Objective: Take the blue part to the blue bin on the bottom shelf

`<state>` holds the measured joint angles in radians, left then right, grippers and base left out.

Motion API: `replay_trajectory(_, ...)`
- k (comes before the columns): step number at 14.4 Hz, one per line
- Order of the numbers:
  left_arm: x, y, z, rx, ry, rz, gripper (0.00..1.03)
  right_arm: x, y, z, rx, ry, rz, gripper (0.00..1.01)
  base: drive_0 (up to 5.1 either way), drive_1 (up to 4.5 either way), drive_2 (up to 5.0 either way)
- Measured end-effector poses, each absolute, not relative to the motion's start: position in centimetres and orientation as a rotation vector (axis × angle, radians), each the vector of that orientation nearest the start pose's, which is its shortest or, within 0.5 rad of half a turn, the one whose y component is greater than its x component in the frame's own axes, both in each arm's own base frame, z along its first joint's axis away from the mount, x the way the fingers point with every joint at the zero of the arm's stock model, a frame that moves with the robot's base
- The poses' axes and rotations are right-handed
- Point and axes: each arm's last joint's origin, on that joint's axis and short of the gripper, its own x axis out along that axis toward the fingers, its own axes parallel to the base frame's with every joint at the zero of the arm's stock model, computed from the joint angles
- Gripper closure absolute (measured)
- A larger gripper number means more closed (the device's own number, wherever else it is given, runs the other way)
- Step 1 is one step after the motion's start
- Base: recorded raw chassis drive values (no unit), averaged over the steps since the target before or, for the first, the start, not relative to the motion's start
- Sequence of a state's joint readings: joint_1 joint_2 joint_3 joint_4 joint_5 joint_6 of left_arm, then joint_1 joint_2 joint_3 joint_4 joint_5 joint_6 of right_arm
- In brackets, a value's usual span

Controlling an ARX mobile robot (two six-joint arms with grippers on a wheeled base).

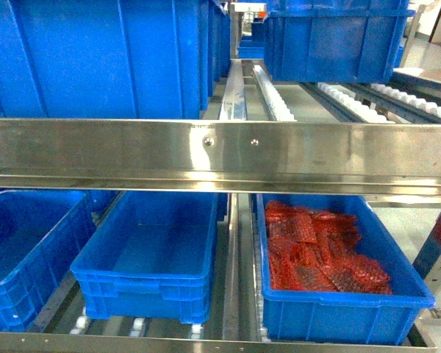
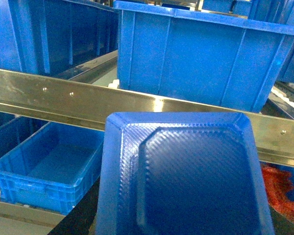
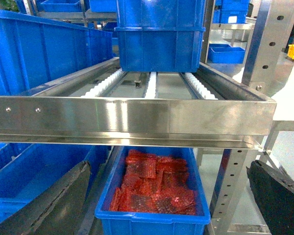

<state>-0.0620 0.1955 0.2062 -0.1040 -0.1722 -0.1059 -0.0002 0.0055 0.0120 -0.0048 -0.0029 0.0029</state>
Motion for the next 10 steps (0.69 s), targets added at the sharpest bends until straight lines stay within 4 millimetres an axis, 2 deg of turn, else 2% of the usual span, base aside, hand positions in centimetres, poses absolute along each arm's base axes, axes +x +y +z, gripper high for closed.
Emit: replay_trajectory(10,10.13,-0.13,20.85,-0.095,0.086,0.115,0.6,9.73,0.0,16.67,0.002,-0.001,0.0,0.03,0.0,0.0,0.0)
